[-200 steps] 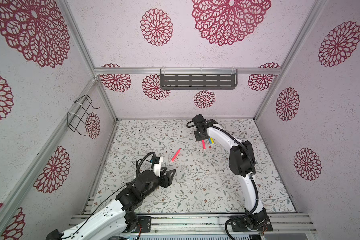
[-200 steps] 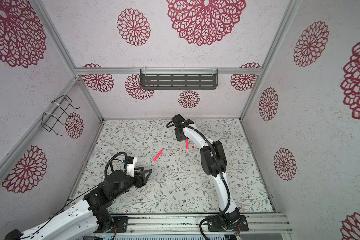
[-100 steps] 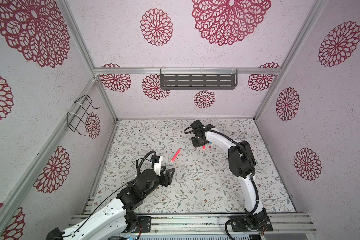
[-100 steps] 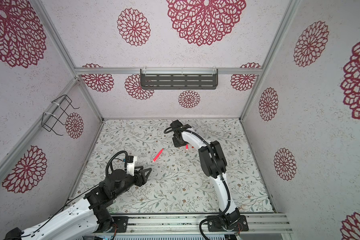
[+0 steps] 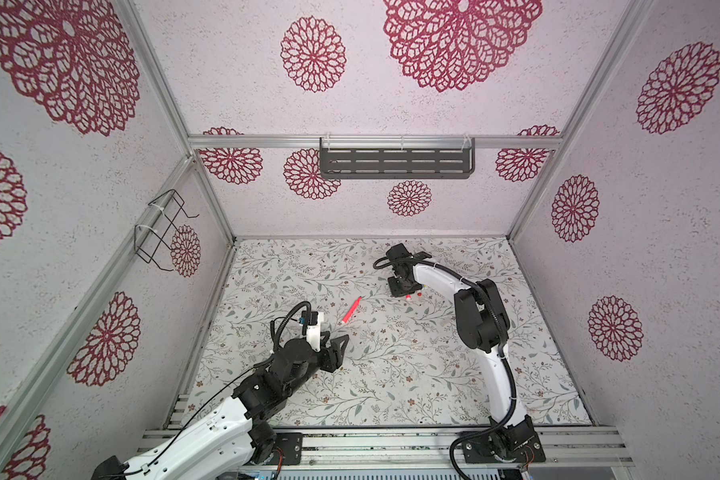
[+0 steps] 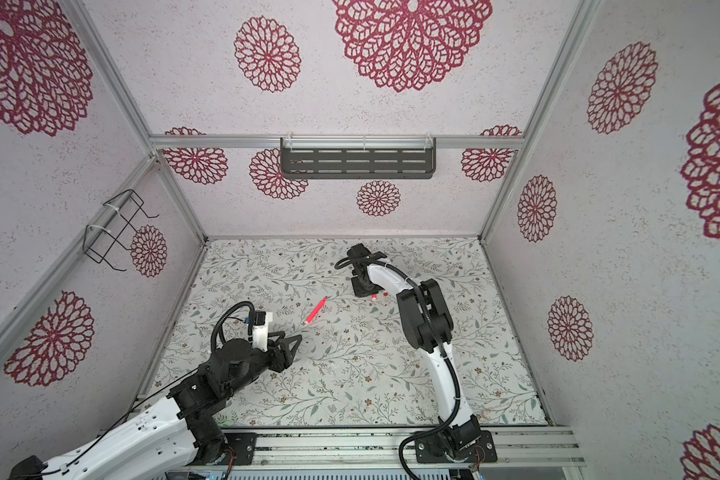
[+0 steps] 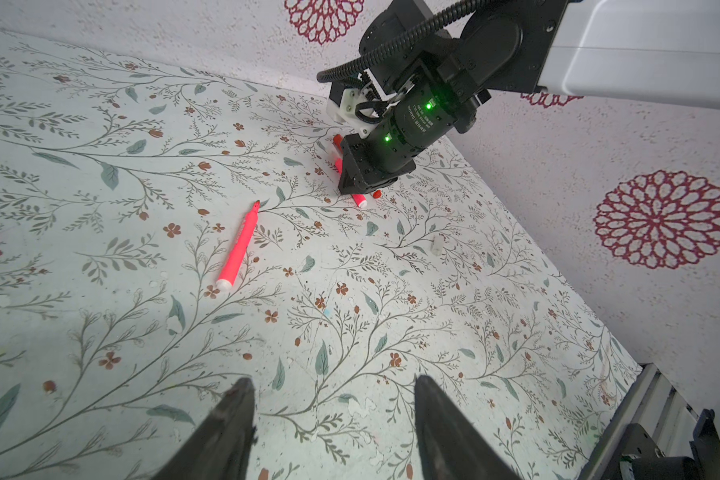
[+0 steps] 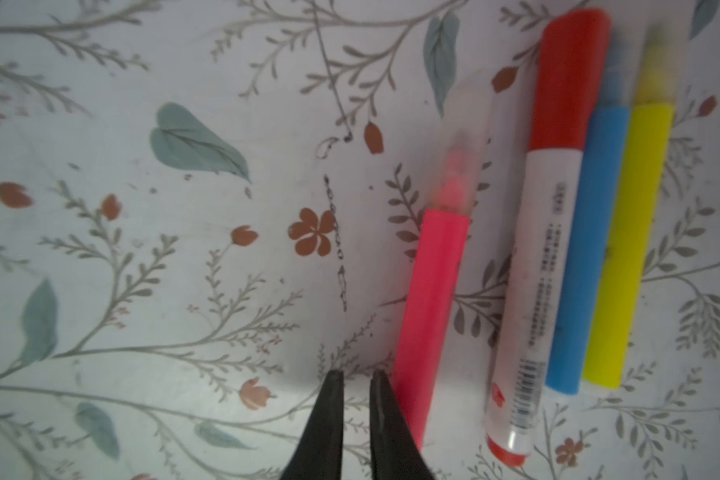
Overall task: Insert the pens into the pen caps
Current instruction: 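Open right gripper and raise it from the placed pink marker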
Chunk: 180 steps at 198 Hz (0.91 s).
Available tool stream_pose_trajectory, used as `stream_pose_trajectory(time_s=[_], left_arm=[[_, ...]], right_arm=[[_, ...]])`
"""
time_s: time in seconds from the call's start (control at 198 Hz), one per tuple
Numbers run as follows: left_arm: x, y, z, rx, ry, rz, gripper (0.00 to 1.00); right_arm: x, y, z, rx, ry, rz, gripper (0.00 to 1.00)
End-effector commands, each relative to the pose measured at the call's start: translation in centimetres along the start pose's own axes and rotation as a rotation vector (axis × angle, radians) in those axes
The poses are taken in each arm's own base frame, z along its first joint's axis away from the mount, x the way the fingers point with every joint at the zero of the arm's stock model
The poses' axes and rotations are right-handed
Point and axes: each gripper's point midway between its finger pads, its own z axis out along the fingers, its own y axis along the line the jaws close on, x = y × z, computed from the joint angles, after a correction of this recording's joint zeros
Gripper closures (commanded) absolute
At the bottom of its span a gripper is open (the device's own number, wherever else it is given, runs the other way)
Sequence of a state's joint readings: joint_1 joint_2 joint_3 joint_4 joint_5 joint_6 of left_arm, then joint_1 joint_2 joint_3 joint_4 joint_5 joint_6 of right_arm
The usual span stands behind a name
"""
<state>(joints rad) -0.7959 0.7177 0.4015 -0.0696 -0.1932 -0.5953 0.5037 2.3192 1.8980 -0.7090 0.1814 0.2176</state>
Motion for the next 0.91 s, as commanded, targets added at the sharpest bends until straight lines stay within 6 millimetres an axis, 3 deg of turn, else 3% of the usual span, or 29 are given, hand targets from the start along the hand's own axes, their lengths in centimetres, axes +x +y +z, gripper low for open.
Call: stream_pose_trajectory(time_s=[0.0, 0.227, 0.425, 0.596, 0.799, 0.905], left_arm=[[-1.1, -0.1, -0.2, -0.003, -0.03, 0.001, 0.37], [-1.2, 0.0, -0.1, -0.005, -0.03, -0.001, 0.37], [-1.1, 0.2, 0.1, -0.01, -0.025, 0.0, 0.37], [-1.4, 0.3, 0.3, -0.019, -0.025, 0.001, 0.37], [-1.5, 1.3, 1.4, -0.066, 0.012, -0.007, 0.33], [-1.3, 2.6, 2.7, -0.108, 0.071, -0.034, 0.32]], right_arm=[[0.1, -1.7, 0.3, 0.052, 0.007, 0.047, 0.83], [0.3, -3.5, 0.9, 0.075, 0.017, 0.08, 0.83], [-0.9, -2.6, -1.3, 0.036, -0.038, 0.083, 0.83], [-2.1, -1.6, -5.6, -0.019, -0.115, 0.082, 0.79], [-2.7, -0.7, -13.6, -0.142, -0.279, 0.116, 0.57], [-1.8, -1.9, -16.8, -0.152, -0.338, 0.167, 0.5]])
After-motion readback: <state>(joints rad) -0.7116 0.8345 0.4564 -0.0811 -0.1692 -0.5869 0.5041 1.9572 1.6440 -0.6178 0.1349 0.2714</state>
